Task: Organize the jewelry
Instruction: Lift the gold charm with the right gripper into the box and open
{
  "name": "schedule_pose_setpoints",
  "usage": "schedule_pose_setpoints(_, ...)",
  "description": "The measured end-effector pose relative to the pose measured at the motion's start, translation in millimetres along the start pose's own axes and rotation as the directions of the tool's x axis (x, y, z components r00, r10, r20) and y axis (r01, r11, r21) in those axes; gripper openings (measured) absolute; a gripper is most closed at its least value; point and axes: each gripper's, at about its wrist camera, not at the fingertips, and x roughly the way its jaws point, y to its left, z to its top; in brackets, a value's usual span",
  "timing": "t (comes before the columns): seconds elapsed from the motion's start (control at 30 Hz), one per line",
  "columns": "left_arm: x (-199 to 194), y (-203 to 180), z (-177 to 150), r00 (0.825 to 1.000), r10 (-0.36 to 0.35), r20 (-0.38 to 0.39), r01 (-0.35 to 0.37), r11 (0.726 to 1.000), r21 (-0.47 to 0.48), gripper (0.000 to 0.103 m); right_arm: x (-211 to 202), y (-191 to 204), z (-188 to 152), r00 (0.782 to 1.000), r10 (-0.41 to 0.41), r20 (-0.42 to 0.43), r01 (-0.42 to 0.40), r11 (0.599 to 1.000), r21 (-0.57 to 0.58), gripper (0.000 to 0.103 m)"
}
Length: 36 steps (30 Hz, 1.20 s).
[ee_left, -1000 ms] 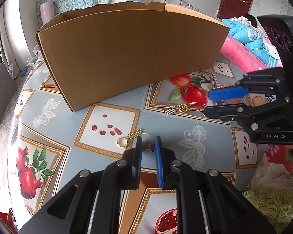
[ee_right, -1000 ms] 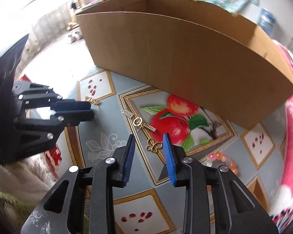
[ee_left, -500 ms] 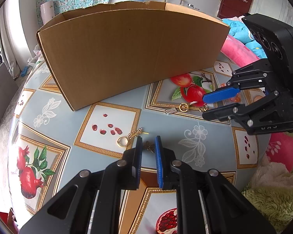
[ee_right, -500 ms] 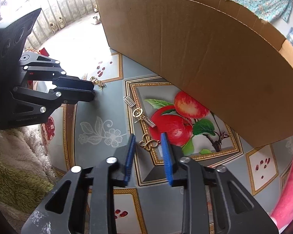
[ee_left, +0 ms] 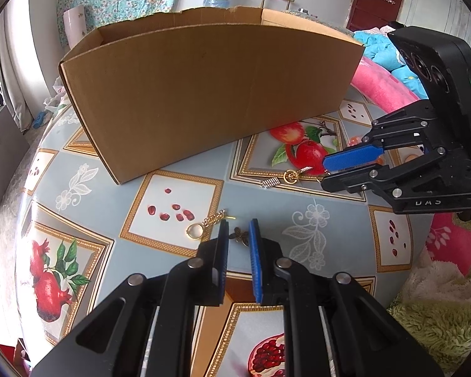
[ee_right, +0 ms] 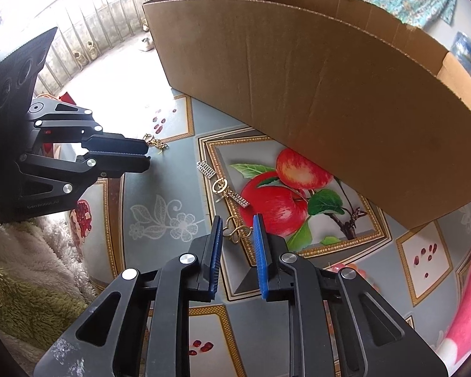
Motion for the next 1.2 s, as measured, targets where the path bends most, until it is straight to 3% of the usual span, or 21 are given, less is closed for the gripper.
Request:
schedule_pose_setpoints(0.33, -28, -6, -2, 0.998, 0.023, 0.054, -0.024, 0.999, 0.024, 0.012, -36, 3, -9, 0.995, -0.023, 0.097, 0.019, 0.999, 0.048, 0.017)
schedule_pose_setpoints(0.47, -51, -10, 5, 0.992, 0.034, 0.119, -0.041, 0.998, 0.052, 0.012, -68, 5, -7, 0.984, -0.036, 0.177, 0.027, 0.998, 0.05, 0.017)
schedule_pose_setpoints(0.53, -65, -12, 13, 0.985, 0.035, 0.168, -0.048, 0.996, 0.074, 0.012, -90, 4, -1, 0.97, -0.042, 0.239, 0.033, 0.999, 0.044, 0.017)
schedule_pose_setpoints(0.67, -98, -8, 45, 0.953, -0.018, 0.302, -0.01, 0.996, 0.092, 0.012, -127, -3, 21, 0.931, -0.049, 0.362, 0.045, 0.999, 0.021, 0.017)
schedule_pose_setpoints(0.8, -104, -2, 85, 0.936, -0.046, 0.348, 0.012, 0.995, 0.1, 0.012, -148, -29, 49, 0.892, -0.036, 0.45, 0.026, 0.999, 0.03, 0.017)
schedule_pose_setpoints(0.87, -92, 2, 108, 0.942, -0.059, 0.332, 0.029, 0.995, 0.095, 0.012, -146, -48, 63, 0.891, -0.02, 0.454, -0.004, 0.999, 0.051, 0.017)
schedule_pose_setpoints(1.03, -29, 21, 168, 0.978, -0.155, 0.136, 0.158, 0.987, -0.013, 0.012, -100, -100, 106, 0.947, 0.048, 0.318, -0.092, 0.988, 0.123, 0.017)
schedule_pose_setpoints(1.13, 5, 30, 191, 0.983, -0.179, 0.031, 0.18, 0.982, -0.063, 0.012, -67, -119, 121, 0.974, 0.055, 0.22, -0.094, 0.981, 0.173, 0.017)
schedule_pose_setpoints(1.2, 27, 34, 204, 0.975, -0.218, -0.033, 0.213, 0.972, -0.103, 0.012, -46, -133, 127, 0.988, 0.045, 0.149, -0.076, 0.976, 0.204, 0.018)
